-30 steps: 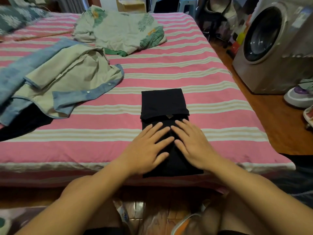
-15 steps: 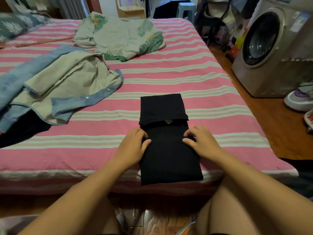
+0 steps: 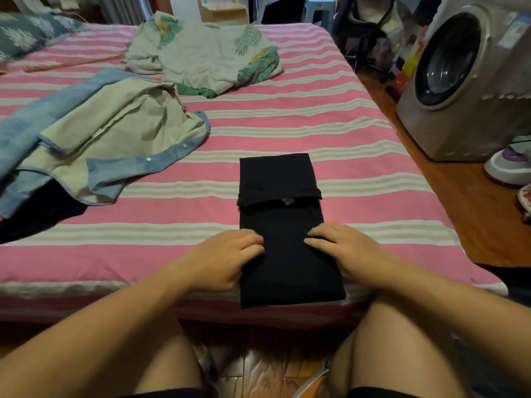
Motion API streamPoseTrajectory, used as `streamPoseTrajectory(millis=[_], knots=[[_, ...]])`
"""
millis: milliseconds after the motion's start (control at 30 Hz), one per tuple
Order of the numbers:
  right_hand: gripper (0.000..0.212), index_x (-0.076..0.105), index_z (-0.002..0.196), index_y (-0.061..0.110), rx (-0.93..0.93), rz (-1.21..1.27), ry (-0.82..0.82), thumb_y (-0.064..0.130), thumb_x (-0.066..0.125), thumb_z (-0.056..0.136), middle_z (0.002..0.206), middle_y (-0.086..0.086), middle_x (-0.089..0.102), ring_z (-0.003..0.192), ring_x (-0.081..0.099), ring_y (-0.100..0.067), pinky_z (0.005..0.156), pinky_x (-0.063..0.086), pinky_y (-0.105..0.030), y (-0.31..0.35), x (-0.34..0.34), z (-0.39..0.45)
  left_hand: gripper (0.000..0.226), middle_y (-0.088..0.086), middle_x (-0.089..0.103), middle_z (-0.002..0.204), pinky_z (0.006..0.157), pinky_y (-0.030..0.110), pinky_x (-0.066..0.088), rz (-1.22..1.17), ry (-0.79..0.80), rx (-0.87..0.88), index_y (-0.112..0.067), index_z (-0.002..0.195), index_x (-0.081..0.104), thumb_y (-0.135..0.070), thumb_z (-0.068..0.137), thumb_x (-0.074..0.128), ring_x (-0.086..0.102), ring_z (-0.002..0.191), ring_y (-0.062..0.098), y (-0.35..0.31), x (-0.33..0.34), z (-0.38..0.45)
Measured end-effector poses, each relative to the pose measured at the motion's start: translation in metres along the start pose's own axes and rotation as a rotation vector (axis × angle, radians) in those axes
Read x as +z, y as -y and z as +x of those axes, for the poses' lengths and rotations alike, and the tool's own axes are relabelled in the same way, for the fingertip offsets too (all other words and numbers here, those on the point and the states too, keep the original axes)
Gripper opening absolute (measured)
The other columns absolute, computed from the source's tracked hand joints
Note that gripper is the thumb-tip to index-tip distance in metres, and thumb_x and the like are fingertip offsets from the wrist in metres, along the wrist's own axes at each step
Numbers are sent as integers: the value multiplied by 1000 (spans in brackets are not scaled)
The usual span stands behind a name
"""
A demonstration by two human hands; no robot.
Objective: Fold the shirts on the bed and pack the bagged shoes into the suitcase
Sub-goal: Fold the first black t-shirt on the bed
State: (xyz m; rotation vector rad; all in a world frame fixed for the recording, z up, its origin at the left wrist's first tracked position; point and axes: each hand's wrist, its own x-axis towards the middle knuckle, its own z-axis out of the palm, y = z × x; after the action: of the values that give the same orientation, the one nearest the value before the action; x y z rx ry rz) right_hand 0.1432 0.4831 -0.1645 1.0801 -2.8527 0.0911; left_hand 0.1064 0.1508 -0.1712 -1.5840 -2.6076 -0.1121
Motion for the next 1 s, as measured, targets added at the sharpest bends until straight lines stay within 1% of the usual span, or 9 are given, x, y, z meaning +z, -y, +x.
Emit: streamPoseTrajectory(millis=[100,167,333,433,533,633,800,900,1000], knots=[[73,4,161,29,-18,-40,343,53,26,96,168,7,-8,154,-12,-11,124,-4,-27,-7,-16,-28,91,3,-10,170,127,35,-1,48,345,-25,-21,163,3,-54,88,42,-12,156,19,2,1,-30],[80,-6,160,31,-34,-93,371,68,24,95,166,6,-17,152,-21,-12,125,-6,-32,-5,-18,-31,88,-3,-16,168,127,38,-5,50,317,-89,-29,162,-8,-64,92,33,-21,154,16,-5,11,-33],[56,43,150,33,140,106,173,36,39,94,159,6,36,148,25,-17,121,27,-40,7,-9,-10,66,-18,19,166,126,31,10,-245,118,-276,-41,158,22,-27,99,47,6,154,2,-12,19,-23],[38,71,113,24,424,487,-68,5,55,85,116,9,66,115,56,-13,90,42,-24,8,-29,8,51,-16,63,131,103,24,43,-568,-87,-539,-38,131,62,-2,95,52,54,119,-7,-11,-11,-8],[17,67,89,30,648,838,-403,18,60,99,81,18,68,76,59,-3,64,42,-20,-6,-55,61,16,-11,71,103,80,24,50,-930,-430,-890,-26,109,65,-31,106,50,63,92,-3,19,-51,46],[25,63,116,14,932,870,-439,32,57,100,111,-1,68,97,61,-18,74,44,-32,-42,-45,127,45,4,65,128,98,41,51,-1133,-531,-1192,-14,130,56,-47,99,53,64,112,22,65,-62,104],[40,49,139,17,1082,689,-275,32,46,103,133,-6,62,118,59,-32,91,47,-39,-50,4,144,46,16,57,137,84,37,40,-839,-354,-1376,-14,150,32,-26,107,44,57,119,36,57,-10,121],[44,39,147,20,988,510,-324,30,43,104,128,-7,60,111,59,-32,81,45,-38,-51,-3,136,44,9,60,123,81,40,43,-474,-473,-1238,-23,149,35,-27,106,44,58,110,31,59,-7,112],[48,37,150,19,826,171,-448,30,44,103,134,-7,47,118,48,-28,90,48,-42,-41,-3,140,47,8,49,138,101,46,43,-112,-532,-936,-24,148,45,-24,101,51,44,126,29,59,-6,125]])
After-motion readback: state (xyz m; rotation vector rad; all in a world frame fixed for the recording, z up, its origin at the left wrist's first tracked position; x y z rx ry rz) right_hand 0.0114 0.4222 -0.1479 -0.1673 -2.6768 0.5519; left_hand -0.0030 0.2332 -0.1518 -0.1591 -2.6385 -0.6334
